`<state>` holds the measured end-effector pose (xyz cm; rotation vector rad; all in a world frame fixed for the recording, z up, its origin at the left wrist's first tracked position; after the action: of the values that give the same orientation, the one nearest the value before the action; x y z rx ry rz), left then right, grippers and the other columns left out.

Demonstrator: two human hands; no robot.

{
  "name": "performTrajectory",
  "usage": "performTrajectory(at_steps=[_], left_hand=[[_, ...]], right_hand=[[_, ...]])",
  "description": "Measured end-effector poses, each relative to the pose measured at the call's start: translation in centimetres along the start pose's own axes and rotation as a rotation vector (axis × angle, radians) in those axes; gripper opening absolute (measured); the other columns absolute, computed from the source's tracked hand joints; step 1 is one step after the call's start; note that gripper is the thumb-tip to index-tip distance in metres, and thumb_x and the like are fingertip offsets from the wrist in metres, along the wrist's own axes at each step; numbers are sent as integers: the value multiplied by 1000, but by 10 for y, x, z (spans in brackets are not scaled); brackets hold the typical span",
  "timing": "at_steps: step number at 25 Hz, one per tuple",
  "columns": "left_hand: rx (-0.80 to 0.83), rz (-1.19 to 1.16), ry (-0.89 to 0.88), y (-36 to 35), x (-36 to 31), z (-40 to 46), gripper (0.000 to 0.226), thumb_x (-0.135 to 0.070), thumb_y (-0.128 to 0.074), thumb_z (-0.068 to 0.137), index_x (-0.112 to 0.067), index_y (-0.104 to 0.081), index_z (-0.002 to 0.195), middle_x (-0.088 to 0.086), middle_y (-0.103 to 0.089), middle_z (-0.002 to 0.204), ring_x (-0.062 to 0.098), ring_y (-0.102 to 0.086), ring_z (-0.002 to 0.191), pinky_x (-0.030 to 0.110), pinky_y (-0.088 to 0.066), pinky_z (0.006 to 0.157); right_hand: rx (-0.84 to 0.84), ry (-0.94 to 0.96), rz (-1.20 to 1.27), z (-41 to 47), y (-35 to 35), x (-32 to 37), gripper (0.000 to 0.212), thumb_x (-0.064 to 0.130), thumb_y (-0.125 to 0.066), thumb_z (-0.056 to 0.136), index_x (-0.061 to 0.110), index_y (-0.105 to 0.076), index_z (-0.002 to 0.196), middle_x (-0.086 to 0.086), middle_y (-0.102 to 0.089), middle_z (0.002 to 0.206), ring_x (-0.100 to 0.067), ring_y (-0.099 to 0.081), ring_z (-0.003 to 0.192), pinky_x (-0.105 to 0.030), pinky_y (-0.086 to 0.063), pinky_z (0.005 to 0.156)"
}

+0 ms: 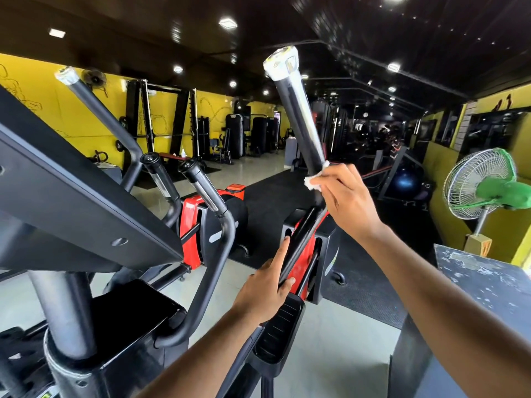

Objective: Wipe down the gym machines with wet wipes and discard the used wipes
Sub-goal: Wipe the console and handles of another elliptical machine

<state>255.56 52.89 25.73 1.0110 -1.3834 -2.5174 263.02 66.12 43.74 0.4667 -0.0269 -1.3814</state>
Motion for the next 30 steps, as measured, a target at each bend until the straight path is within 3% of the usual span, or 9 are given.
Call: performTrajectory(at_steps=[5,10,15,18,20,23,27,30], left_hand=[[1,2,5,0,-1,0,88,-43,-51,107,-52,20,157,-1,-39,164,28,-59,132,47,-50,109],[-4,22,19,-2,0,0,87,-46,-49,107,-55,23,155,2,-43,161,32,-63,125,51,-52,105],[-15,-2,6,-3,4,1,86,-44,-49,107,-56,21,155,6,-50,154,31,-64,122,46,-53,98],[-22,-2,-15,-4,5,1,87,-44,-50,107,-54,22,155,4,-52,152,27,-66,119,45,-54,98],[-29,0,-25,-4,6,1,89,-44,-50,107,-53,23,155,4,-53,150,26,-67,117,44,-55,97],[-30,4,-34,-5,6,1,90,-45,-51,106,-54,25,154,6,-54,149,28,-67,115,46,-56,96],[-39,12,-45,-5,6,0,91,-45,-50,106,-54,27,153,8,-52,150,32,-67,115,48,-56,95],[-21,13,-46,-6,7,0,92,-45,-50,107,-52,29,153,8,-50,151,32,-68,116,50,-57,96]], right_hand=[[-49,631,-358,109,26,58,21,2,-53,105,9,-73,101,-8,-70,110,-29,-65,103,-41,-49,93],[75,874,-673,117,23,42,24,0,-51,103,13,-71,105,1,-69,105,-24,-62,114,-46,-45,110],[485,976,-764,76,9,23,41,-7,-36,101,8,-72,114,-5,-71,115,-30,-50,136,-60,-22,122],[406,1024,-789,104,15,51,38,-5,-39,102,10,-71,116,-3,-71,116,-29,-57,126,-53,-27,122],[375,996,-867,136,13,61,35,-4,-42,100,12,-67,119,0,-69,115,-27,-58,119,-48,-22,122],[489,912,-1083,158,0,47,38,-8,-35,100,8,-64,118,-4,-63,108,-28,-52,123,-59,0,126],[621,974,-1187,123,-14,48,41,-12,-37,88,5,-69,106,-10,-66,101,-33,-57,117,-65,-6,124],[759,988,-1228,74,-37,34,33,-4,-48,89,5,-70,112,-12,-68,107,-34,-59,112,-64,-3,124]])
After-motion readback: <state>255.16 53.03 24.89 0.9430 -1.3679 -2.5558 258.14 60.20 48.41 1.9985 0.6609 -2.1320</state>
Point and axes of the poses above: each hand's wrist, its own z-axis towards the middle knuckle, its own y-axis out of the back of the hand, x = y × z, the point moved 7 cm from there along z, towards the middle knuckle
